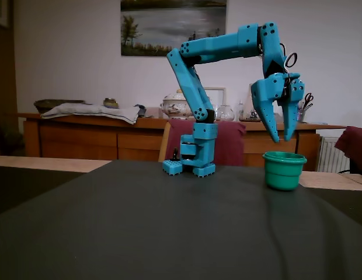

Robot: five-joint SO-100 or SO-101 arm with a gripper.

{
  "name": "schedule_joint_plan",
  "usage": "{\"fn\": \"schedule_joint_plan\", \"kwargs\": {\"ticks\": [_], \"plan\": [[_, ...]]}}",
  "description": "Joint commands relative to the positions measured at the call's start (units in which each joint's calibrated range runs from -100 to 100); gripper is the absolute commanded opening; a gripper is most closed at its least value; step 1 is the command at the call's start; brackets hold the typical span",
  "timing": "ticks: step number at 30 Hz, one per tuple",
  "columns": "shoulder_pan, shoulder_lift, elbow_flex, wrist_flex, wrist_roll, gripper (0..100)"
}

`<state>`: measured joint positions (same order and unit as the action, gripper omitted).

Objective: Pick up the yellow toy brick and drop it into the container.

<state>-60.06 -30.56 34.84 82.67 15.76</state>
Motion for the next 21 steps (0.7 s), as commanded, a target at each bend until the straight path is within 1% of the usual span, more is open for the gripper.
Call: {"fn": "schedule_joint_plan", "kwargs": {"ticks": [1, 4, 11, 12, 15, 18, 21], "plan": [[5.3, -6.0, -0.8, -0.3, 0.1, 0], [13.0, -16.1, -0.8, -0.3, 0.0, 0], [30.5, -33.8, -0.1, -0.3, -0.2, 0], [34.0, -36.4, 0.1, -0.3, -0.9, 0], [43.8, -41.5, 0.1, -0.4, -5.4, 0], [49.2, -45.1, 0.3, -0.2, -6.7, 0], [52.1, -46.8, 0.3, 0.1, -6.7, 0]]}}
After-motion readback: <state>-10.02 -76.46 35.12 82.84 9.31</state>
